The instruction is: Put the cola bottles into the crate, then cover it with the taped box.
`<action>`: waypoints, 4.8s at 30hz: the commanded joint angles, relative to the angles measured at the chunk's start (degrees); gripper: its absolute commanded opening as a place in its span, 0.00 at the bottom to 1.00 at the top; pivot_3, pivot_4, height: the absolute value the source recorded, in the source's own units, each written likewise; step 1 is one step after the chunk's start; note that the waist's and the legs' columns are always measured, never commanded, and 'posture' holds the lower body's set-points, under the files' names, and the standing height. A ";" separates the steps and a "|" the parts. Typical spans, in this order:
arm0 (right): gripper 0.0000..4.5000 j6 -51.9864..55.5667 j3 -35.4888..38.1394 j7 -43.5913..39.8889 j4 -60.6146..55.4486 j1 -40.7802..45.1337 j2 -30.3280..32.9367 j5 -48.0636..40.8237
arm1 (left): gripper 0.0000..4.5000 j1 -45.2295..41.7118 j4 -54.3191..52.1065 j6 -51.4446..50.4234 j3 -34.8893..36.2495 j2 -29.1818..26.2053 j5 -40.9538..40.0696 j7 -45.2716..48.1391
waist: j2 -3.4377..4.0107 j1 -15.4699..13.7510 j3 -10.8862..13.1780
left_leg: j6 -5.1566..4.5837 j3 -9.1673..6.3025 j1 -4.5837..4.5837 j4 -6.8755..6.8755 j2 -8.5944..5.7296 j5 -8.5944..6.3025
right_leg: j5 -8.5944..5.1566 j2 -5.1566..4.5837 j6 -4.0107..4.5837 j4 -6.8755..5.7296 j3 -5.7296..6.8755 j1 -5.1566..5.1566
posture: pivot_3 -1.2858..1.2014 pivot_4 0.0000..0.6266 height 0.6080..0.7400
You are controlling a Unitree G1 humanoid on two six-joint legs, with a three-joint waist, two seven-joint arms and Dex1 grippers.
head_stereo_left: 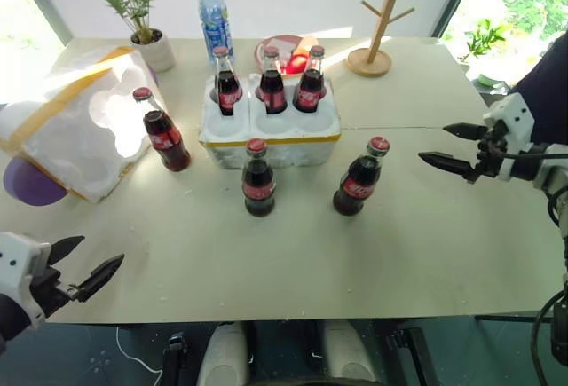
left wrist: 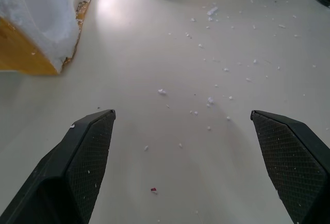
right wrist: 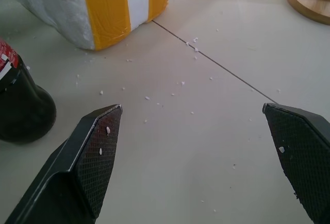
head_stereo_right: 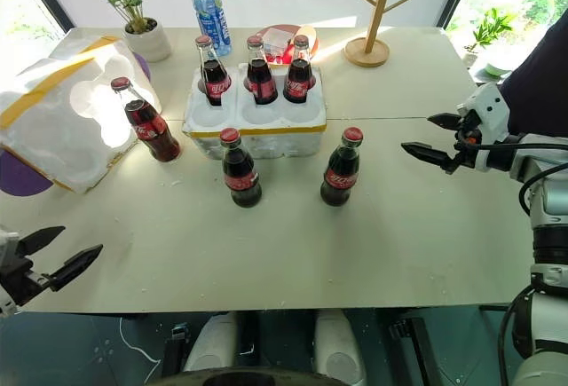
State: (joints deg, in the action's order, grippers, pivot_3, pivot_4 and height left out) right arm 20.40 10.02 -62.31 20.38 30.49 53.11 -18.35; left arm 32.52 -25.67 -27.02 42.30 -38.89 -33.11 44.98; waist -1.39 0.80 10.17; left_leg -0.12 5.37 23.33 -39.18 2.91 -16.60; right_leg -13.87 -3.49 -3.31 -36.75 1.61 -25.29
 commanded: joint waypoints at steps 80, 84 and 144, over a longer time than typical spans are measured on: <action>1.00 30.64 11.31 -1.06 -29.82 5.21 7.67 -33.74 | 0.61 -98.23 60.86 0.59 -39.54 0.21 10.09 21.30 | -0.07 -1.38 0.16 | 0.12 0.08 0.10 -0.12 -0.16 0.09 | 0.15 0.27 -0.35 -0.30 0.09 -0.06 | 0.52 0.24 1.00; 1.00 30.60 11.62 0.42 -30.80 4.02 7.25 -33.71 | 0.61 -98.49 64.46 4.05 -40.80 3.50 12.61 21.41 | -0.12 -1.32 0.20 | 0.12 0.08 0.20 -0.12 -0.15 0.09 | 0.15 0.27 -0.36 -0.27 0.08 -0.13 | 0.52 0.24 1.00; 1.00 32.30 -5.08 36.98 -65.03 -20.92 -12.02 -30.98 | 0.99 -70.41 27.00 -9.05 -35.89 -23.65 1.22 42.17 | -0.26 -1.41 0.05 | 0.18 -0.29 0.08 -0.18 -0.11 0.13 | 0.11 0.31 -0.32 -0.36 0.07 0.00 | 0.52 0.24 1.00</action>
State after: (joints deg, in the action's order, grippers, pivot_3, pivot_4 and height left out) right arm 55.87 6.50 -27.36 -42.70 9.67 41.97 -52.75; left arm -37.55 2.63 -36.71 5.74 -62.20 -31.48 87.50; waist -1.65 -0.62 10.22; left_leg 0.06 5.08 23.41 -39.33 2.80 -16.47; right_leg -13.76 -3.17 -3.64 -37.11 1.68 -25.30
